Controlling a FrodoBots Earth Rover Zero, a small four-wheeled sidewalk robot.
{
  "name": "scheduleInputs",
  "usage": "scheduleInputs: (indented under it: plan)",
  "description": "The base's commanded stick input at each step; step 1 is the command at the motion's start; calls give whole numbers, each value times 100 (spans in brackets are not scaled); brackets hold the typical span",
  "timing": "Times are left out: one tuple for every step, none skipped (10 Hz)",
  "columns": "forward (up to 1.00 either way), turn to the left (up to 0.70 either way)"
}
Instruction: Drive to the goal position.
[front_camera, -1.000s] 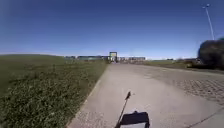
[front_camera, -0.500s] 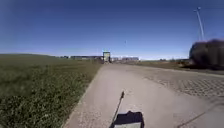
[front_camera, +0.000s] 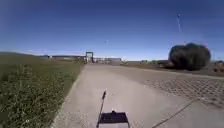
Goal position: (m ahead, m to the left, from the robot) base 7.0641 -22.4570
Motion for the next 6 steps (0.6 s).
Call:
scheduleInputs:
  plan:
    - [0, -100]
    - [0, -100]
    - [0, -100]
    - [0, -100]
    - [0, -100]
    - [0, -100]
